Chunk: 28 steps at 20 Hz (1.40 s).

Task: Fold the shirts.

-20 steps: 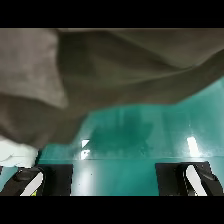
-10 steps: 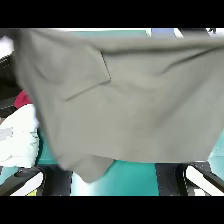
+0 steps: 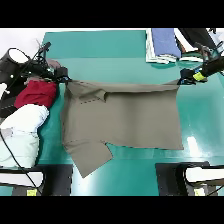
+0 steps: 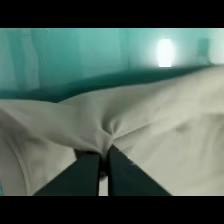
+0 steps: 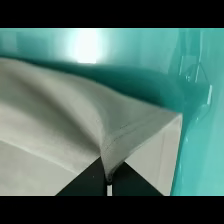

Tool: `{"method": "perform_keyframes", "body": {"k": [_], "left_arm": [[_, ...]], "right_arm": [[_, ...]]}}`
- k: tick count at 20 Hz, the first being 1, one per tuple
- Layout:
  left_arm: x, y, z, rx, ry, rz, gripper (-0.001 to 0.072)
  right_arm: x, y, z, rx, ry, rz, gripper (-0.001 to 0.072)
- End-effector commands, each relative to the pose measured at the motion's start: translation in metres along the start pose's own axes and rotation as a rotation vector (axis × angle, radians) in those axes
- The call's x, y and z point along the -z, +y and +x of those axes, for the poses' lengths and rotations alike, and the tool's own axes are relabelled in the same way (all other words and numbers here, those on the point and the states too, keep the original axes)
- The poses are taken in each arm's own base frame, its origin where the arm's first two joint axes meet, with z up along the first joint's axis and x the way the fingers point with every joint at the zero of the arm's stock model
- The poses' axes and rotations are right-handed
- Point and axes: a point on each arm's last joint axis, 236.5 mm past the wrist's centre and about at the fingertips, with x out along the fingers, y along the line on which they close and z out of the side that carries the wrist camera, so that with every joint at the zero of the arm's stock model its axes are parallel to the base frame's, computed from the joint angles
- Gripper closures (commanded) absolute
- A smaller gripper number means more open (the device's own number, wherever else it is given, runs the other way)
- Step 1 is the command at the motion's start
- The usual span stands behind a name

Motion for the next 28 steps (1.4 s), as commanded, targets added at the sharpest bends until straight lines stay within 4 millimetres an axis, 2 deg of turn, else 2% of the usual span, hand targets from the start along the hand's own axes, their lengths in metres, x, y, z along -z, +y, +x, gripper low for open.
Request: {"method": "perform_keyframes", "body": {"k": [1,3,5,10,11,12,13,14,16,18,20,21,25,28], "left_arm": [[-0.011,0.016,0.008,-0.012,0.0,0.006,0.0677],[0.006,0.024,0.001,-0.013,0.078,0.012,0.0677],[0.037,0.036,0.004,-0.053,0.194,0.022,0.0678],[0.106,0.048,0.036,-0.054,0.364,-0.036,0.0677],[0.114,0.05,0.038,-0.056,0.38,-0.046,0.0676],[0.116,0.051,0.039,-0.061,0.385,-0.064,0.0664],[0.114,0.05,0.038,-0.065,0.376,-0.076,0.0409],[0.11,0.049,0.034,-0.071,0.357,-0.092,0.0219],[0.102,0.041,0.018,-0.08,0.32,-0.088,0.0228],[0.11,0.035,-0.009,-0.111,0.301,-0.053,0.0229],[0.141,0.039,-0.032,-0.166,0.298,-0.05,0.0229],[0.167,0.04,-0.039,-0.176,0.313,-0.061,0.0229],[0.271,0.035,-0.049,-0.16,0.403,-0.174,0.0229],[0.32,0.025,-0.048,-0.117,0.454,-0.27,0.0229]], "right_arm": [[-0.02,-0.011,0.014,0.015,0.0,-0.017,0.0698],[-0.012,-0.012,0.006,0.027,0.021,-0.047,0.0698],[0.011,-0.023,0.003,0.084,0.057,-0.049,0.0698],[0.063,-0.026,0.025,0.083,0.087,-0.012,0.0697],[0.072,-0.025,0.029,0.079,0.1,-0.008,0.0697],[0.079,-0.024,0.032,0.079,0.108,0.002,0.0665],[0.08,-0.025,0.033,0.081,0.103,0.003,0.0435],[0.078,-0.024,0.029,0.084,0.085,0.001,0.0296],[0.069,-0.025,0.008,0.093,0.024,0.0,0.0302],[0.07,-0.016,-0.016,0.098,-0.022,-0.019,0.0302],[0.087,-0.008,-0.032,0.098,-0.037,-0.03,0.0303],[0.095,-0.004,-0.035,0.097,-0.041,-0.037,0.0303],[0.123,0.001,-0.031,0.095,-0.041,-0.043,0.0303],[0.133,0.0,-0.027,0.095,-0.034,-0.038,0.0303]]}}
